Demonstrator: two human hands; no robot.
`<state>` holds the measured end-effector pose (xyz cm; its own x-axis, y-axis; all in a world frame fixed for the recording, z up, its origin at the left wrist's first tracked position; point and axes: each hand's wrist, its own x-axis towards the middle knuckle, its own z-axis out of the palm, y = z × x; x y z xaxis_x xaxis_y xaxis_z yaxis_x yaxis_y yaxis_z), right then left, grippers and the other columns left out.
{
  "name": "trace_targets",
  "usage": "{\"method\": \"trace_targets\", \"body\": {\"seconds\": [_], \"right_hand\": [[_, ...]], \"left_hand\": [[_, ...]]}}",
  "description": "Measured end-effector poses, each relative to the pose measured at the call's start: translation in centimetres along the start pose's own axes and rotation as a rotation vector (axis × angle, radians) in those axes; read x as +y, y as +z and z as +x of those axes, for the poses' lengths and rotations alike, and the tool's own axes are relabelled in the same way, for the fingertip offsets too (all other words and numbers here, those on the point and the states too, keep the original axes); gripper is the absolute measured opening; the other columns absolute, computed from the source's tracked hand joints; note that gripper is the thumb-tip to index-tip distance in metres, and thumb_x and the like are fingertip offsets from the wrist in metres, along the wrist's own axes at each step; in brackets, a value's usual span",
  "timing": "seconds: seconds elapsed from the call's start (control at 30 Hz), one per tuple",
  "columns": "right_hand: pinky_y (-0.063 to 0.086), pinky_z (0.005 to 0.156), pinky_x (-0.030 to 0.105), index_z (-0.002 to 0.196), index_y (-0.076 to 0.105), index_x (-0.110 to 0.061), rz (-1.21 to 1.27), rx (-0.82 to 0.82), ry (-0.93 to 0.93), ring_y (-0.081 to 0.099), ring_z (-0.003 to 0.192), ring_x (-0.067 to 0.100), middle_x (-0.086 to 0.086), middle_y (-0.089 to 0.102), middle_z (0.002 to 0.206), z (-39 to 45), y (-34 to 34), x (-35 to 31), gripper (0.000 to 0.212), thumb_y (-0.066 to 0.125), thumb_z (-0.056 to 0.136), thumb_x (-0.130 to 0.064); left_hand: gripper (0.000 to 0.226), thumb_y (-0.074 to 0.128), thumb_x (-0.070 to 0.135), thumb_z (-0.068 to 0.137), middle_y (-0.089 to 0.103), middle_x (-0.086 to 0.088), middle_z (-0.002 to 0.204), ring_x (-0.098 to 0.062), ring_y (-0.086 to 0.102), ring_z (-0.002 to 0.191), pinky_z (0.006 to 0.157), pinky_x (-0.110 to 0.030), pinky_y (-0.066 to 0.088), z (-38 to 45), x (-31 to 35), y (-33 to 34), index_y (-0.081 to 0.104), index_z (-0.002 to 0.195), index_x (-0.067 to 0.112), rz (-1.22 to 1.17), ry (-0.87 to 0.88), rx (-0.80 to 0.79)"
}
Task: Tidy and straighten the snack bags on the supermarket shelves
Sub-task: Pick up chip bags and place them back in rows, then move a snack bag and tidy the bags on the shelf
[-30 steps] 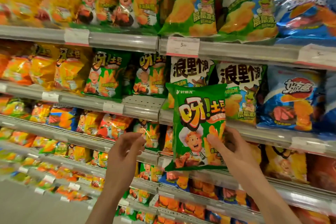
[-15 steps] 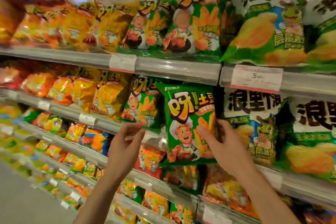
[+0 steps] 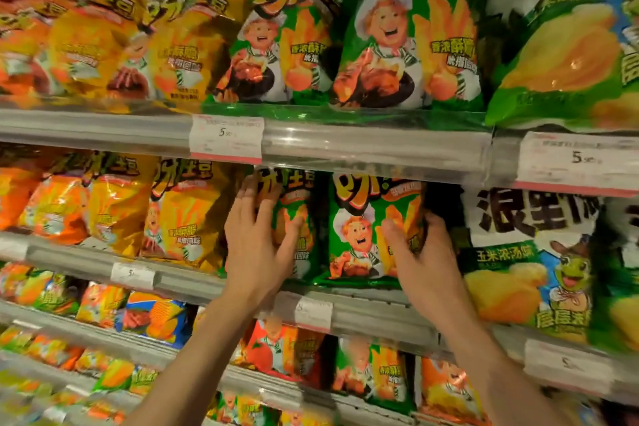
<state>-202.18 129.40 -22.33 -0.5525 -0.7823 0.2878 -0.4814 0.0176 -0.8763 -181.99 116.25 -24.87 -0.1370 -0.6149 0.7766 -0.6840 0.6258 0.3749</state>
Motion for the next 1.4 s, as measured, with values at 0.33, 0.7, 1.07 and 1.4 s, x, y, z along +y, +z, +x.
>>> {"method": "trace_targets", "body": {"seconds": [0.33,0.7,1.07,1.4], "right_hand": [[0.051,0.102,0.048,0.147,0.034,-0.033,-0.13,0.115,0.078,0.059,0.122,0.02,-0.007,0.056,0.138,-3.4,1.7,1.1,0.089,0.032,0.08,-0.091],[0.038,0.109,0.03,0.158,0.031,-0.032,0.007,0.014,0.107,0.047,0.135,0.008,-0.021,0.052,0.144,-5.0,-0.1,-0.5,0.072,0.048,0.096,-0.065],[0.059,0.084,0.028,0.116,0.066,-0.023,0.145,0.221,0.06,0.07,0.094,0.006,0.002,0.072,0.108,-11.6,-2.7,2.6,0.018,0.065,0.099,-0.03],[0.058,0.074,0.028,0.096,0.072,-0.011,0.217,0.207,0.243,0.07,0.077,0.019,0.002,0.074,0.078,-18.0,-7.3,10.2,0.014,0.061,0.102,-0.017]], "left_hand": [[0.047,0.062,0.036,0.097,0.046,-0.022,0.146,-0.041,0.039,0.14,0.109,-0.055,0.04,-0.6,-0.8,0.5,0.055,0.133,0.006,-0.075,0.064,0.04],[0.062,0.045,0.05,0.101,0.029,-0.02,0.163,-0.037,0.016,0.155,0.125,-0.053,0.017,-0.4,-1.4,-1.8,0.045,0.148,0.01,-0.049,0.153,-0.138],[0.021,0.063,0.025,0.1,0.063,0.01,0.11,-0.003,0.061,0.101,0.087,-0.019,0.049,-5.9,1.7,-6.5,0.058,0.121,0.021,-0.671,-0.106,-0.176],[0.007,0.06,0.015,0.1,0.072,0.021,0.092,0.003,0.067,0.087,0.076,-0.011,0.051,-16.1,7.9,-4.1,0.066,0.104,0.016,-0.956,-0.471,-0.462]]}}
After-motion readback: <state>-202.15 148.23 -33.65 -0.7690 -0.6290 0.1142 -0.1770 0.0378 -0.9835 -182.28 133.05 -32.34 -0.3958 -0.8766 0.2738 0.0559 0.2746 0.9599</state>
